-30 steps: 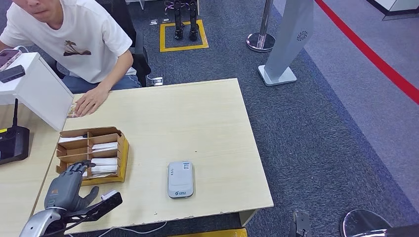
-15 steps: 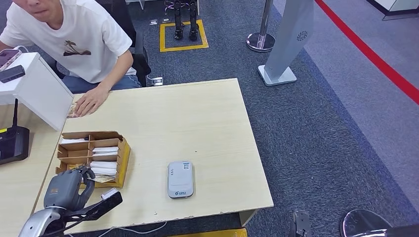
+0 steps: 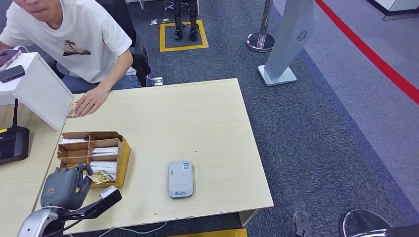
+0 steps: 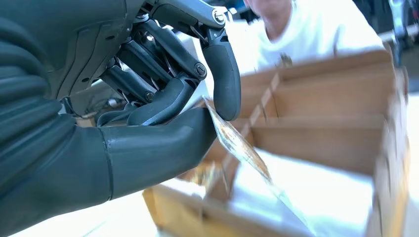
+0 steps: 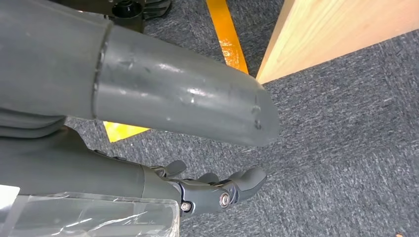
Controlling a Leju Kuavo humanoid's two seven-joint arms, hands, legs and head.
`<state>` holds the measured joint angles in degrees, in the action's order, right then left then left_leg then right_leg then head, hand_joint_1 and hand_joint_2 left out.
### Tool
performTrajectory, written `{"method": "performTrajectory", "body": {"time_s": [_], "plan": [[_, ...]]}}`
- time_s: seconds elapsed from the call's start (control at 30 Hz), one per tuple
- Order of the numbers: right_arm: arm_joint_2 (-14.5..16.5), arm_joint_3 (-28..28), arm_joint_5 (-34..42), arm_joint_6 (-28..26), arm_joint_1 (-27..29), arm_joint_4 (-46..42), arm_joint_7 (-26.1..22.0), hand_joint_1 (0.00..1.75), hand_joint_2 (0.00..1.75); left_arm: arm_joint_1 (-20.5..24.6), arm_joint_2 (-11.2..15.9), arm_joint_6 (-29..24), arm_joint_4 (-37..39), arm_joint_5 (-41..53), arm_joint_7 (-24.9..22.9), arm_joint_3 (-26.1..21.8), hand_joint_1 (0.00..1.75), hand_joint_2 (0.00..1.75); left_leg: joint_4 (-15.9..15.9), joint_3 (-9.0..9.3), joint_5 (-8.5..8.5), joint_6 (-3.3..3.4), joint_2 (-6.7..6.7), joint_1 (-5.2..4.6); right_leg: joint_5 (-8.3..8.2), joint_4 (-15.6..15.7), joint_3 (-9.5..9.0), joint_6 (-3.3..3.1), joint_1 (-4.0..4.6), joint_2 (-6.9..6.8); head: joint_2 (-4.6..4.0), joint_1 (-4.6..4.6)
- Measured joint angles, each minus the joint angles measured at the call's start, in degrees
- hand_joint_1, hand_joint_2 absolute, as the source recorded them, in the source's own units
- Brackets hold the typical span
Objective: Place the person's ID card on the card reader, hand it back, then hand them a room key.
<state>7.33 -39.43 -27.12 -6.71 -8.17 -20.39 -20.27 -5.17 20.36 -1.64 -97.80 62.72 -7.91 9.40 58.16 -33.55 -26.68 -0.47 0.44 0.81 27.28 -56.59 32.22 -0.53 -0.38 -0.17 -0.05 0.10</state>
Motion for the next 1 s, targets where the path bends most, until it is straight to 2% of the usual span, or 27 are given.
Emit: {"method": "performTrajectory", "body": {"time_s": [0.37, 0.53, 0.73, 1.0], "plan": [[0.19, 0.0, -0.13, 0.26, 0.92, -0.04, -0.78, 0.0, 0.0, -0.4, -0.36, -5.18, -6.77, -0.95, 1.3, -6.33, 1.75, 1.75, 0.0, 0.0, 0.0, 0.0, 0.0, 0.0, 0.0, 0.0, 0.0, 0.0, 0.0, 0.0, 0.01, 0.01], [0.26, -0.12, -0.37, 0.29, 1.27, -0.1, -0.86, 0.0, 0.0, -0.85, -0.34, -6.31, -8.58, -3.34, 2.19, -11.23, 1.75, 1.75, -0.01, 0.0, 0.0, 0.0, 0.0, 0.01, 0.0, 0.0, 0.0, 0.0, 0.0, 0.0, 0.0, -0.01], [0.34, -0.15, -1.26, 0.72, 1.23, -0.25, -0.69, 0.0, 0.0, -0.52, -0.36, -6.9, -8.18, -1.88, 1.74, -17.05, 1.75, 1.75, -0.01, 0.0, 0.0, 0.0, 0.0, 0.01, 0.01, 0.0, 0.0, 0.0, 0.0, -0.01, -0.01, 0.0], [0.54, -0.14, -1.78, 0.79, 1.11, -0.42, -0.5, 0.0, 0.0, 0.93, -0.36, -7.18, -5.92, -0.31, 1.15, -19.55, 1.75, 1.75, 0.0, 0.0, 0.01, 0.0, -0.01, 0.0, 0.0, 0.0, 0.0, 0.0, 0.0, -0.01, 0.0, 0.0]]}}
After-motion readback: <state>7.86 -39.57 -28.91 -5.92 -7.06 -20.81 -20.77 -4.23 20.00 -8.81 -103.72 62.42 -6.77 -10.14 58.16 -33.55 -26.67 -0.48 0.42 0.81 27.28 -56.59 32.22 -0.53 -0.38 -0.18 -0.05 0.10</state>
